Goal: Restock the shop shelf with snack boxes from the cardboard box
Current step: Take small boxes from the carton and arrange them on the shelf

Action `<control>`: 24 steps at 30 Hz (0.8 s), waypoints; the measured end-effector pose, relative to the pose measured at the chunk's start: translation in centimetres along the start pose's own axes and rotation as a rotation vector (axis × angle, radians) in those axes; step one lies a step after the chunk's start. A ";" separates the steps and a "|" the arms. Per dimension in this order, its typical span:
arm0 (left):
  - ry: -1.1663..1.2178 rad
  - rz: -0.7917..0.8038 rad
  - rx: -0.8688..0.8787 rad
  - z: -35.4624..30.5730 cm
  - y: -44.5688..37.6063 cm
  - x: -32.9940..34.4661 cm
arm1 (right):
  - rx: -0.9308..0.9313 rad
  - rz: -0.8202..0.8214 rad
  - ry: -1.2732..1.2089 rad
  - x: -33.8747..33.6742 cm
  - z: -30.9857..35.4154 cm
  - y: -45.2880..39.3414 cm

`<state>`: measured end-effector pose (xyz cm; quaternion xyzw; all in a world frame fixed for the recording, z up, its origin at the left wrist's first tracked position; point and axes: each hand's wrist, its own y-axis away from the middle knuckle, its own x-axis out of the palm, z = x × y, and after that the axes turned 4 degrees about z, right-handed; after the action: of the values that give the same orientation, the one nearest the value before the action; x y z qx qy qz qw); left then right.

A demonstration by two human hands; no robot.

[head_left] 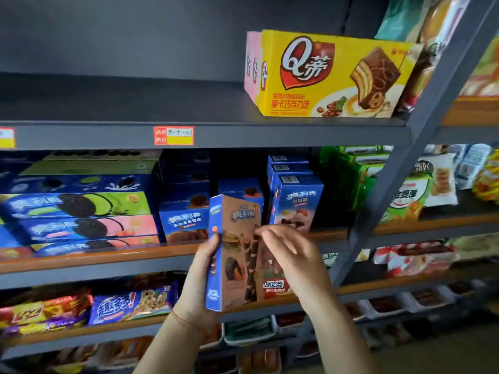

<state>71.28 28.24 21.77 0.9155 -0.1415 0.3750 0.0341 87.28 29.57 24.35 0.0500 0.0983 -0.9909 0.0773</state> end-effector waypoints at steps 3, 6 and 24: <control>-0.637 0.024 0.192 -0.3 -0.7 0.5 | -0.005 -0.001 -0.003 -0.3 0.9 0.0; -1.316 -0.056 0.416 1.0 -1.8 0.1 | 0.022 -0.021 -0.030 -1.4 1.0 -0.2; -1.819 -0.255 0.776 2.6 -10.6 7.1 | -0.146 0.069 0.888 -17.5 5.6 -2.2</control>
<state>80.85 36.35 25.32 0.8104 0.1181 -0.4555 -0.3490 103.67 33.12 32.23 0.4680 0.1899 -0.8607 0.0637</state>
